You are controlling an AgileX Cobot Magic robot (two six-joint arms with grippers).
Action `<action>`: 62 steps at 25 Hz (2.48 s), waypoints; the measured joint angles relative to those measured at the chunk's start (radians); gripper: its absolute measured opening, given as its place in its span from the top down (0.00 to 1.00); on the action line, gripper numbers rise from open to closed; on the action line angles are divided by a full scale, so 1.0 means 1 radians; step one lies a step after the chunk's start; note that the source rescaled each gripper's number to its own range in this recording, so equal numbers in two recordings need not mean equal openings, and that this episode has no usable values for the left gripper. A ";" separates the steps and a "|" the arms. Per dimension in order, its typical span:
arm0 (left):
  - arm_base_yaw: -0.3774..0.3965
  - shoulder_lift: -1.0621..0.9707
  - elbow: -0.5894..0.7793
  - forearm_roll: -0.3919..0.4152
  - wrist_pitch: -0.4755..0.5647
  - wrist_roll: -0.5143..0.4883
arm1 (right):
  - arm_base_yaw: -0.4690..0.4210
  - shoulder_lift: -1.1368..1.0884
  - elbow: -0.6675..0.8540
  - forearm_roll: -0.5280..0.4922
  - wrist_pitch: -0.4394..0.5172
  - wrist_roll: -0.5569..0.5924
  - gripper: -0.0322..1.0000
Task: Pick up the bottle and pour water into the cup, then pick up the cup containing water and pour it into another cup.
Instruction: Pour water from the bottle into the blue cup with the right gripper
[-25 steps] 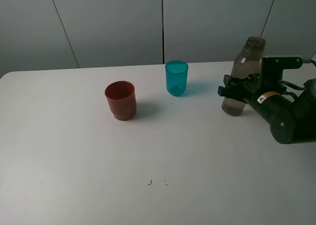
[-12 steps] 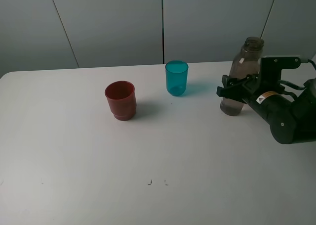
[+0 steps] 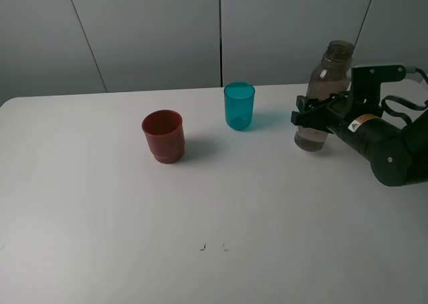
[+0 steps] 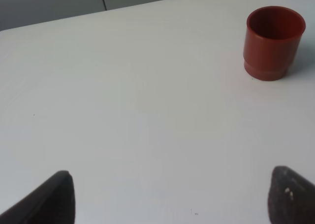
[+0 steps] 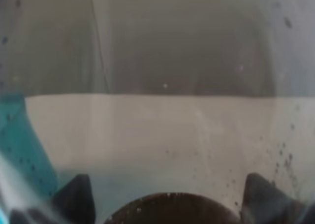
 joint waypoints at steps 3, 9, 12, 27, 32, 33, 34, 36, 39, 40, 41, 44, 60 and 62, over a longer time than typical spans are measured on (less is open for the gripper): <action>0.000 0.000 0.000 0.000 0.000 0.000 | 0.000 -0.048 -0.056 -0.044 0.130 -0.024 0.93; 0.000 0.000 0.000 0.000 0.000 -0.002 | 0.000 -0.076 -0.234 -0.148 0.424 -0.035 0.94; 0.000 0.000 0.000 0.000 0.000 -0.004 | 0.000 -0.076 -0.303 -0.168 0.449 -0.039 0.94; 0.000 0.000 0.000 0.000 0.000 -0.002 | 0.000 0.061 -0.584 -0.256 0.544 -0.112 0.94; 0.000 0.000 0.000 0.000 0.000 -0.002 | 0.000 0.124 -0.648 -0.256 0.543 -0.217 0.94; 0.000 0.000 0.000 0.000 0.000 -0.002 | 0.000 0.136 -0.656 -0.256 0.538 -0.238 0.94; 0.000 0.000 0.000 0.000 0.000 -0.002 | 0.000 0.143 -0.661 -0.256 0.529 -0.258 0.94; 0.000 0.000 0.000 0.000 0.000 -0.002 | 0.000 0.155 -0.666 -0.256 0.507 -0.323 0.94; 0.000 0.000 0.000 0.000 0.000 -0.002 | 0.000 0.164 -0.668 -0.256 0.481 -0.438 0.94; 0.000 0.000 0.000 0.000 0.000 -0.002 | 0.000 0.164 -0.668 -0.256 0.472 -0.470 0.94; 0.000 0.000 0.000 0.000 0.000 -0.002 | 0.000 0.164 -0.668 -0.256 0.466 -0.496 0.94; 0.000 0.000 0.000 0.000 0.000 -0.002 | 0.000 0.164 -0.668 -0.256 0.453 -0.579 0.94; 0.000 0.000 0.000 0.000 0.000 -0.002 | 0.000 0.196 -0.680 -0.256 0.422 -0.852 0.94; 0.000 0.000 0.000 0.000 0.000 -0.002 | 0.000 0.208 -0.688 -0.256 0.417 -0.879 0.94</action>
